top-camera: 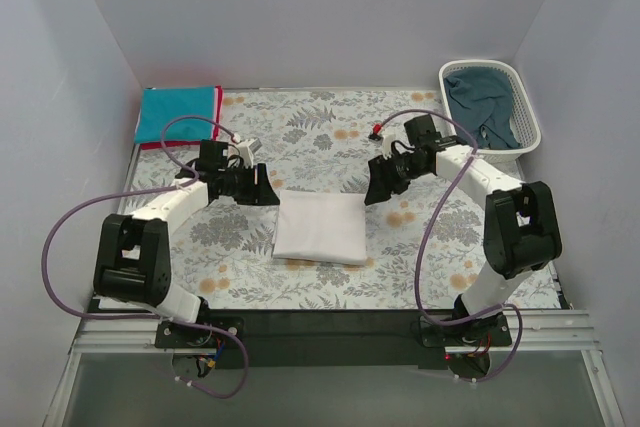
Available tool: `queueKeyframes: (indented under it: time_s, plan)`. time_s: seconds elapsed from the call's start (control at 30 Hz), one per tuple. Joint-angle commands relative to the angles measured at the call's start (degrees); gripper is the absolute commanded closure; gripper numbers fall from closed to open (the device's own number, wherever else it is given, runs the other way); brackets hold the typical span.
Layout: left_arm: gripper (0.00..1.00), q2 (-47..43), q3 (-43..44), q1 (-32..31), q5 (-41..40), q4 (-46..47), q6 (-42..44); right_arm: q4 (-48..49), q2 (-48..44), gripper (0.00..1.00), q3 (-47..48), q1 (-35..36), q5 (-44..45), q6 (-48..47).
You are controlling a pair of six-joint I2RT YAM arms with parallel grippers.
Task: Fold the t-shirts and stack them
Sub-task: Fold the tshirt
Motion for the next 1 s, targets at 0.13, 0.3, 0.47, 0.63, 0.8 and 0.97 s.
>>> queueKeyframes:
  time_s: [0.13, 0.3, 0.47, 0.63, 0.8, 0.97]
  plan:
    - [0.59, 4.4, -2.5, 0.0, 3.7, -2.8, -3.9, 6.3, 0.3, 0.41, -9.3, 0.3, -4.4, 8.4]
    - [0.64, 7.2, -2.3, 0.0, 5.1, -2.9, -4.0, 7.8, 2.3, 0.46, -10.8, 0.3, -4.6, 9.7]
    - [0.70, 8.3, -2.7, 0.0, 6.0, -2.5, -4.1, 8.4, 5.1, 0.49, -10.6, 0.2, -6.2, 10.6]
    - [0.75, 9.1, -2.6, -0.1, 6.9, -2.3, -4.4, 8.5, 6.7, 0.51, -10.5, 0.4, -7.9, 10.7]
    - [0.75, 10.2, -2.3, -0.3, 6.8, -2.2, -4.7, 8.8, 7.2, 0.52, -10.8, 0.5, -8.4, 10.7]
    - [0.75, 11.3, -2.2, -0.3, 6.5, -2.2, -5.0, 8.7, 7.9, 0.52, -10.4, 0.7, -8.3, 10.9]
